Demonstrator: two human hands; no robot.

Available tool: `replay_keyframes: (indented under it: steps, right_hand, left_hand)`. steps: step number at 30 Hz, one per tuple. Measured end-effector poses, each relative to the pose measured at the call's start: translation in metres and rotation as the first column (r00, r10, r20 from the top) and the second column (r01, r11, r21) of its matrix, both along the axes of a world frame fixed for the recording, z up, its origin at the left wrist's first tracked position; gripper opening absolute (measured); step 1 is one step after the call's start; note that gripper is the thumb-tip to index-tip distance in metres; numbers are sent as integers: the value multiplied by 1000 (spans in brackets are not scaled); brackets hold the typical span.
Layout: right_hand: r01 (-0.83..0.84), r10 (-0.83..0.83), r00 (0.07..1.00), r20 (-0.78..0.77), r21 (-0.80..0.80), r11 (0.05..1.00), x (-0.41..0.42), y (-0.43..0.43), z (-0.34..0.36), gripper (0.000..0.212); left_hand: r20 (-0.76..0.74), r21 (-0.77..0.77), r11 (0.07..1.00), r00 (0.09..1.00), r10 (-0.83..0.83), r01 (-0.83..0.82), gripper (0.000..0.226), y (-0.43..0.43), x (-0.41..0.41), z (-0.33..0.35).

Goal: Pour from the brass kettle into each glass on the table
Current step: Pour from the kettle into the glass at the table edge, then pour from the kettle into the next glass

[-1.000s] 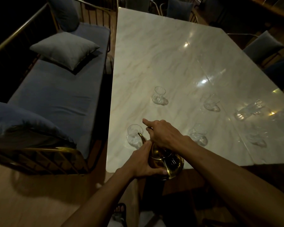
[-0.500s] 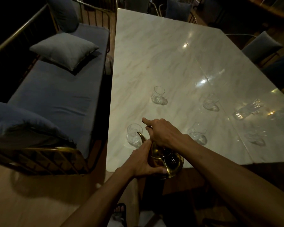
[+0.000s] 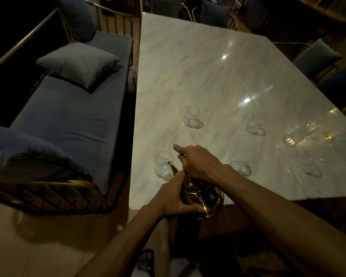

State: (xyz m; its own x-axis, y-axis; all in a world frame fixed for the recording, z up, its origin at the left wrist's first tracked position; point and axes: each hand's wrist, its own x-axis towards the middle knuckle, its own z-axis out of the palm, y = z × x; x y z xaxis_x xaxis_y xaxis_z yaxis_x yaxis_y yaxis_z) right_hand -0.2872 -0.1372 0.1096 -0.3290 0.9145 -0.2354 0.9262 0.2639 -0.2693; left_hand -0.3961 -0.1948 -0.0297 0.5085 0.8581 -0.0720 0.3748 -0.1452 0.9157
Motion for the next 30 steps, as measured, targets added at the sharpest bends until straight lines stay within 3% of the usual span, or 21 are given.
replay_keyframes:
  steps: [16,30]
  right_hand:
    - [24,-24,1000,-14,6,1000,4,-5,3,46]
    - [196,-158,952,-260,128,972,30,-26,17,45]
  left_hand:
    - [-4,18,1000,1000,-14,15,112,0,1,2]
    - [-186,162,984,981,-50,81,132,20,7,7]
